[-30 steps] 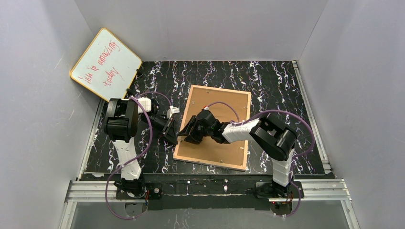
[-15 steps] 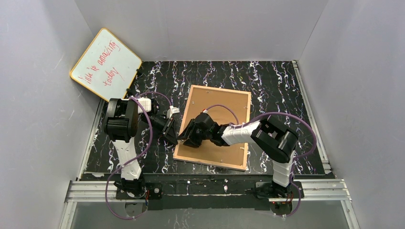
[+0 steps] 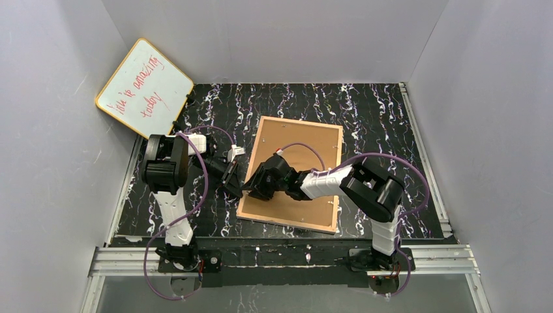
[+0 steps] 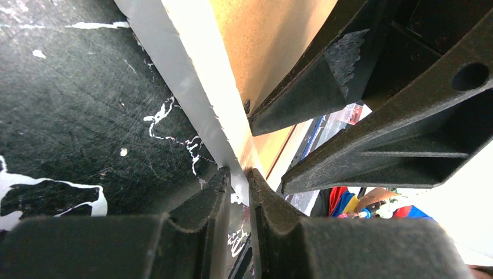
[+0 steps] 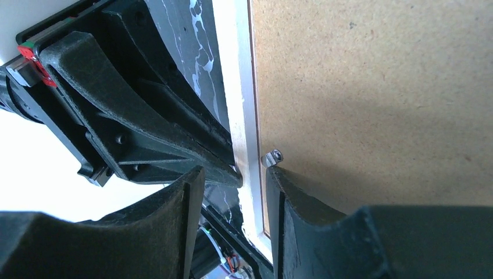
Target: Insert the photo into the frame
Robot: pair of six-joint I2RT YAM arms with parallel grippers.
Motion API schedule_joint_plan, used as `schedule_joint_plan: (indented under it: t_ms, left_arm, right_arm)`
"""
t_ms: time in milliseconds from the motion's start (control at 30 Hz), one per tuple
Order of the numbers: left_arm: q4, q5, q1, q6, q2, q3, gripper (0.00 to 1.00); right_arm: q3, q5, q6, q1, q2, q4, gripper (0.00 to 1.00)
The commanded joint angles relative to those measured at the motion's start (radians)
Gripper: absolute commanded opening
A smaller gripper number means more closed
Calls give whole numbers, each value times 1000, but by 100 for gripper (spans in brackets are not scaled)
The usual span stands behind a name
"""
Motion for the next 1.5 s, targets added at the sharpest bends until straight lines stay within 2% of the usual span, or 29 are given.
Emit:
schedule_joint_plan:
  t_ms: [0, 500, 700, 833, 967, 1200, 1467]
  left_arm:
    - [101, -65, -29, 53, 26, -39, 0]
    - [103, -63, -32, 73, 37, -49, 0]
    - [70, -69, -23, 90, 29, -20, 0]
    - [-12, -46, 11, 128, 29, 46, 0]
    - [-44, -40, 37, 144, 22, 85, 0]
    - [-3, -32, 37, 95, 35, 86, 0]
    - [19, -10, 37, 76, 43, 76, 0]
  right_arm:
    - [17, 96, 8, 0, 55, -23, 51]
    - [21, 216, 42, 1, 68, 34, 46]
    - [-45, 199, 5, -1, -46, 48, 46]
    - [-73, 108, -38, -6, -136, 65, 51]
    - [-78, 95, -83, -32, -187, 31, 60]
    - [-14, -5, -181, -123, -76, 13, 62]
    - [57, -73, -213, -137, 29, -26, 61]
